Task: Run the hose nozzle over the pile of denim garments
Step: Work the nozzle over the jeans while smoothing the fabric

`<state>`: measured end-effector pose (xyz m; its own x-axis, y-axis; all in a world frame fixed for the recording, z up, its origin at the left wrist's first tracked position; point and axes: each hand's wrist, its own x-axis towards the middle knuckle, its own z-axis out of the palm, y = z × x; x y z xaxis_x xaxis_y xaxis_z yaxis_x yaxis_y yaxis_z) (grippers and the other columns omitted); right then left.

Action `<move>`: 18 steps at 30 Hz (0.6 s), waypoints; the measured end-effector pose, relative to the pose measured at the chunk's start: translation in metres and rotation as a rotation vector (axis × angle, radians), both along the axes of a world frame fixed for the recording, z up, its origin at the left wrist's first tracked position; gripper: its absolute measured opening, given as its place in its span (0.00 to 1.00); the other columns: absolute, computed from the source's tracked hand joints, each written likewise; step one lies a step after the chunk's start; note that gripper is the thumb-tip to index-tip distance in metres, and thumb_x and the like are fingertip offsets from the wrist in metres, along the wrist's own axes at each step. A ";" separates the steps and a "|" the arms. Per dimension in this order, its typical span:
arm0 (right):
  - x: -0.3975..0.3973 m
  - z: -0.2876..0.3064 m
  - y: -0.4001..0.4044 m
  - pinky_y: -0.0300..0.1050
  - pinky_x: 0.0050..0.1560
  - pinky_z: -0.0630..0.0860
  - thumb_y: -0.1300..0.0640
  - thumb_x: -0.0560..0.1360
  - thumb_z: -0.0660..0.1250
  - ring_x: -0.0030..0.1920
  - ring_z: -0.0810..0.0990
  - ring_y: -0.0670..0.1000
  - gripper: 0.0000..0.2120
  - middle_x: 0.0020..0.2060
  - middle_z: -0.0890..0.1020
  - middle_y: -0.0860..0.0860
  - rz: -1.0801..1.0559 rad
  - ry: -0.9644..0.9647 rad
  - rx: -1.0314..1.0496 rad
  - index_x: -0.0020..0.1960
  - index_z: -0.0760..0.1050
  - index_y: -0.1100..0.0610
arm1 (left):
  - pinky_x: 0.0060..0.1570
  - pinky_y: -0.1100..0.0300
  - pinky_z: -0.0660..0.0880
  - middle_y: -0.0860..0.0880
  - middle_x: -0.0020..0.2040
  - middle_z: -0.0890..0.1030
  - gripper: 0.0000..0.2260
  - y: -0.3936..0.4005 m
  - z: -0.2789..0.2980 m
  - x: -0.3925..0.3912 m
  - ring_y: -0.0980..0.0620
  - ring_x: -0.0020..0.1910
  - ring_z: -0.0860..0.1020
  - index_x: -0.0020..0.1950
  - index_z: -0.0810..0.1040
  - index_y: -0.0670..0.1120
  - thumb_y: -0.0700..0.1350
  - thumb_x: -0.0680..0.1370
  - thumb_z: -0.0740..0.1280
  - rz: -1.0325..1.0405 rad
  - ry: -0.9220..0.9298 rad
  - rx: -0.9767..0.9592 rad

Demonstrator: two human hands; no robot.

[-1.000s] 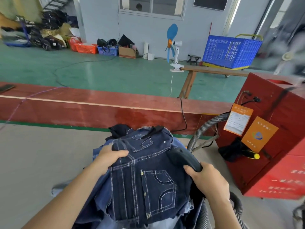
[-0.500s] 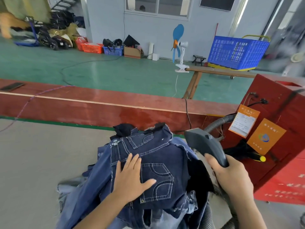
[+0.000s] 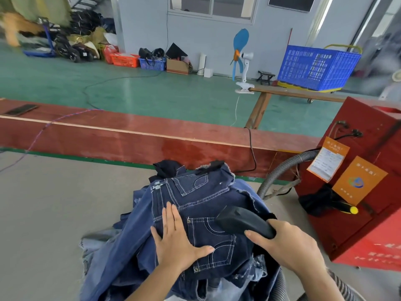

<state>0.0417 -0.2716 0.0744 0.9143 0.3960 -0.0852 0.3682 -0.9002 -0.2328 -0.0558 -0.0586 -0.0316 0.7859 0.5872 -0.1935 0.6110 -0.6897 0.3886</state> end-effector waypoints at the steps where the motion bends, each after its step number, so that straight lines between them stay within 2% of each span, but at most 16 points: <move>1: -0.001 -0.002 0.006 0.37 0.28 0.65 0.20 0.63 0.55 0.32 0.75 0.39 0.28 0.30 0.78 0.42 0.018 -0.007 -0.005 0.38 0.69 0.45 | 0.73 0.39 0.39 0.50 0.71 0.21 0.65 -0.001 -0.001 0.000 0.52 0.71 0.25 0.67 0.19 0.46 0.81 0.58 0.61 0.006 0.001 -0.003; 5: -0.009 -0.013 0.035 0.38 0.28 0.66 0.24 0.68 0.56 0.30 0.75 0.42 0.27 0.30 0.77 0.45 0.098 -0.032 0.007 0.38 0.67 0.48 | 0.73 0.39 0.39 0.50 0.71 0.21 0.66 -0.002 0.003 0.002 0.52 0.71 0.25 0.68 0.20 0.45 0.79 0.59 0.63 0.012 0.018 -0.001; 8: -0.007 -0.008 0.042 0.40 0.30 0.68 0.24 0.68 0.57 0.32 0.76 0.43 0.26 0.30 0.77 0.44 -0.024 -0.016 0.173 0.38 0.69 0.48 | 0.73 0.40 0.38 0.50 0.71 0.21 0.65 -0.001 0.002 0.001 0.52 0.72 0.26 0.70 0.21 0.45 0.80 0.59 0.62 0.007 0.015 -0.011; 11: -0.004 0.000 0.033 0.42 0.31 0.67 0.24 0.66 0.57 0.33 0.75 0.44 0.27 0.31 0.78 0.43 -0.131 -0.060 0.295 0.40 0.72 0.48 | 0.72 0.40 0.35 0.55 0.70 0.21 0.63 0.003 0.000 -0.006 0.54 0.70 0.23 0.73 0.24 0.48 0.83 0.57 0.55 0.023 -0.097 -0.107; 13: -0.010 0.001 0.027 0.40 0.30 0.66 0.23 0.65 0.57 0.32 0.75 0.43 0.29 0.30 0.77 0.44 -0.096 -0.050 0.265 0.38 0.71 0.50 | 0.71 0.40 0.34 0.57 0.70 0.21 0.62 0.007 -0.002 -0.010 0.56 0.68 0.21 0.75 0.27 0.48 0.82 0.58 0.55 0.101 -0.166 -0.167; 15: -0.017 0.000 0.030 0.39 0.28 0.65 0.24 0.66 0.57 0.31 0.75 0.43 0.27 0.29 0.76 0.45 -0.009 -0.021 0.182 0.36 0.67 0.50 | 0.71 0.38 0.36 0.57 0.69 0.22 0.62 0.008 -0.003 -0.012 0.55 0.68 0.22 0.75 0.28 0.48 0.80 0.60 0.60 0.150 -0.149 -0.173; 18: -0.024 -0.003 0.043 0.38 0.27 0.64 0.26 0.71 0.56 0.30 0.73 0.43 0.26 0.30 0.74 0.46 0.140 -0.075 0.018 0.37 0.63 0.49 | 0.72 0.36 0.39 0.57 0.68 0.21 0.64 0.004 -0.002 -0.010 0.51 0.72 0.25 0.74 0.26 0.47 0.77 0.61 0.64 0.169 -0.110 -0.194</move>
<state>0.0180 -0.2288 0.0714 0.8535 0.5210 -0.0106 0.5069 -0.8347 -0.2152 -0.0656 -0.0546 -0.0341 0.7025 0.6720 -0.2341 0.6580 -0.4881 0.5733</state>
